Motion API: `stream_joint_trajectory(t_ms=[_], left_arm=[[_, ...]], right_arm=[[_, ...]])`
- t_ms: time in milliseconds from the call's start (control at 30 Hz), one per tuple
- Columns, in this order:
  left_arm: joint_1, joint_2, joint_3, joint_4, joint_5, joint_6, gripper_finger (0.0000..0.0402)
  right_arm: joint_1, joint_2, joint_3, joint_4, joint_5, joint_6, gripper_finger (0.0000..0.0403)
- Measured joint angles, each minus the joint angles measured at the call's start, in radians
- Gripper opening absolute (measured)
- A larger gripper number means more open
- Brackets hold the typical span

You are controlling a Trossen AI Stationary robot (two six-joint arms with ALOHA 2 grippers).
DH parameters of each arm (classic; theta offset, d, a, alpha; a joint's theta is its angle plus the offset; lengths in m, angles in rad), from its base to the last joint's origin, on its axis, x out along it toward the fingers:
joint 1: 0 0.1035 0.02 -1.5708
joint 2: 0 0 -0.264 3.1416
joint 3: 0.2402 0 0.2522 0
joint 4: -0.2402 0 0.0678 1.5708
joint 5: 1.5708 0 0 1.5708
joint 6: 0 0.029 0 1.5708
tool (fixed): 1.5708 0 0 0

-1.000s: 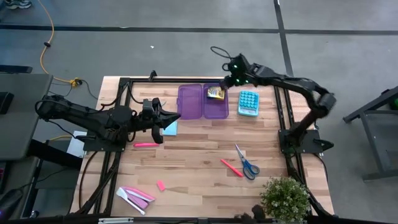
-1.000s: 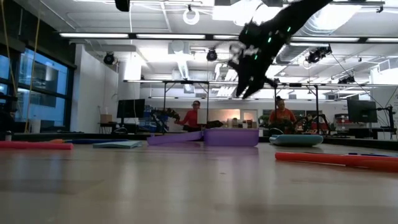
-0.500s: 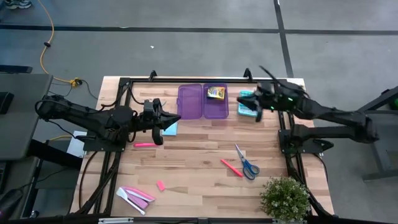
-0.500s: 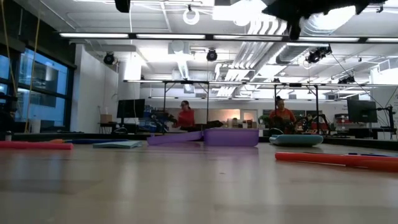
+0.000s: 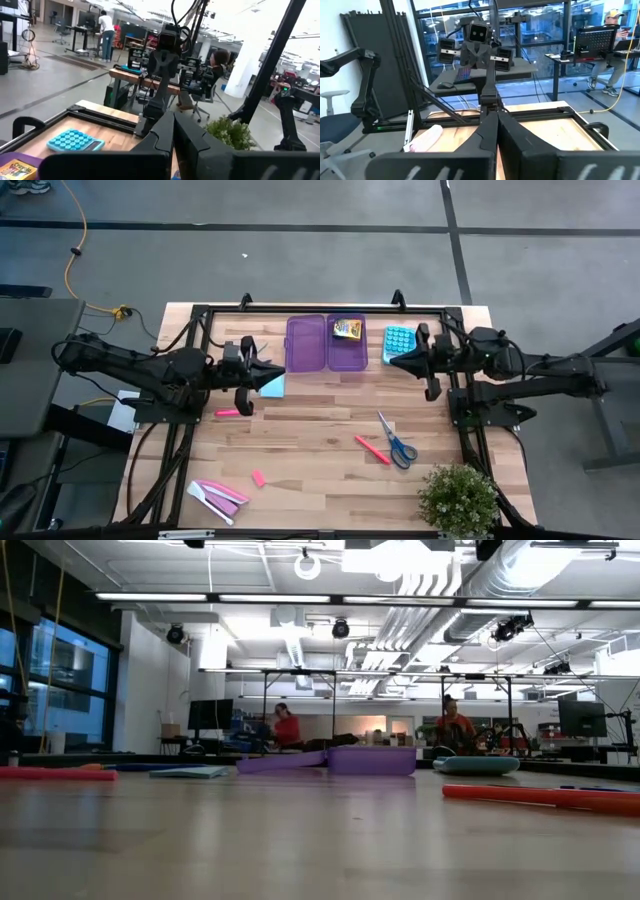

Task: Pack school essentials
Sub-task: Put the blue scissor into the purple supply box

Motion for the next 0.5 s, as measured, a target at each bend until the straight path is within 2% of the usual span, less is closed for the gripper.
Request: stream_joint_trajectory(t_ms=[500], left_arm=[[0.000, -0.001, 0.000, -0.007, 0.001, -0.008, 0.0000]], right_arm=[[0.000, 0.022, 0.001, 0.002, 0.015, 0.066, 0.0000]])
